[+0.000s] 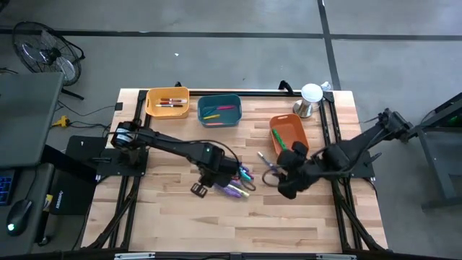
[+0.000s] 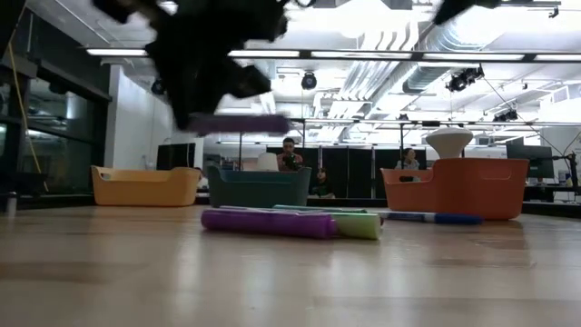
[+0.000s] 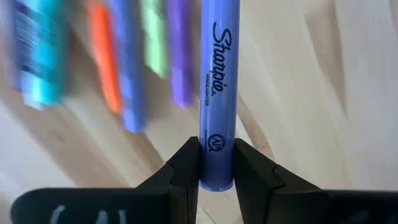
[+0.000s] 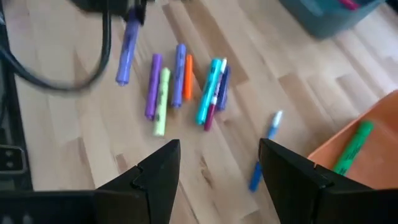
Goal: Pick & Place Markers
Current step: Put the bottom light purple highlighter pen into the orange bin
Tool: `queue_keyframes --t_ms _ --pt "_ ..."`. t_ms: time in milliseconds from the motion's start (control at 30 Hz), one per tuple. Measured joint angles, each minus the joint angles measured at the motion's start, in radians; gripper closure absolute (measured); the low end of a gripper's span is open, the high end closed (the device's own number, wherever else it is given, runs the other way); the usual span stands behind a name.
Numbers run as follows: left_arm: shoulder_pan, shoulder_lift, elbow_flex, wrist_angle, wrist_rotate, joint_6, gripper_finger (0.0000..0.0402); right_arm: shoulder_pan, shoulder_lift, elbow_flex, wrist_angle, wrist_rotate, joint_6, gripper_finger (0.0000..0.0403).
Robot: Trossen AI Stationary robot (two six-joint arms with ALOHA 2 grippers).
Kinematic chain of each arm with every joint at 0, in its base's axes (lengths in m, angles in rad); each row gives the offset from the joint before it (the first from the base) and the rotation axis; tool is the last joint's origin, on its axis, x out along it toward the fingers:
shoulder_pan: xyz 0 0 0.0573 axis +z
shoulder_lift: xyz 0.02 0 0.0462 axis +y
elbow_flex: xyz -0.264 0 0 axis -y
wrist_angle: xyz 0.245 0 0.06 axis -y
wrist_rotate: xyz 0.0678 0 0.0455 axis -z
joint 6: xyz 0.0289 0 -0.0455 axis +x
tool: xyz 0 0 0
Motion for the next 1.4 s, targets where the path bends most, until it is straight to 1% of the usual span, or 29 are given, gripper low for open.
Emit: queue_keyframes --t_ms 133,267,400,500,633,733,800,933,1100,1267,1400 --pt "0.022 -0.001 0.07 0.062 -0.01 -0.025 0.0332 0.066 0.001 -0.135 0.153 0.02 0.073 0.0196" --pt "0.036 -0.001 0.131 0.134 -0.02 -0.043 0.0332 0.125 0.001 -0.278 0.403 0.079 0.121 0.0197" --pt "0.043 -0.002 0.165 0.237 -0.021 -0.063 0.0332 0.173 0.001 -0.393 0.635 0.189 0.125 0.0196" --pt "0.043 -0.002 0.176 0.317 -0.027 -0.078 0.0332 0.197 0.001 -0.446 0.734 0.28 0.121 0.0196" --pt "0.043 -0.002 0.177 0.436 -0.054 -0.119 0.0333 0.22 0.001 -0.464 0.788 0.407 0.088 0.0196" --pt "0.043 -0.002 0.177 0.516 -0.066 -0.152 0.0333 0.228 0.0 -0.464 0.829 0.502 0.03 0.0196" --pt "0.043 -0.002 0.177 0.561 -0.071 -0.17 0.0333 0.227 -0.001 -0.464 0.868 0.54 -0.019 0.0196" --pt "0.043 -0.002 0.177 0.626 -0.072 -0.185 0.0333 0.219 -0.001 -0.464 0.973 0.578 -0.132 0.0196" --pt "0.043 -0.002 0.177 0.63 -0.072 -0.2 0.0333 0.219 -0.009 -0.464 1.097 0.652 -0.268 0.0196" --pt "0.043 -0.002 0.177 0.631 -0.072 -0.203 0.0333 0.219 -0.06 -0.464 1.14 0.693 -0.357 0.0196" --pt "0.043 -0.002 0.177 0.675 -0.067 -0.213 0.0333 0.219 -0.091 -0.463 1.14 0.675 -0.397 0.0196"
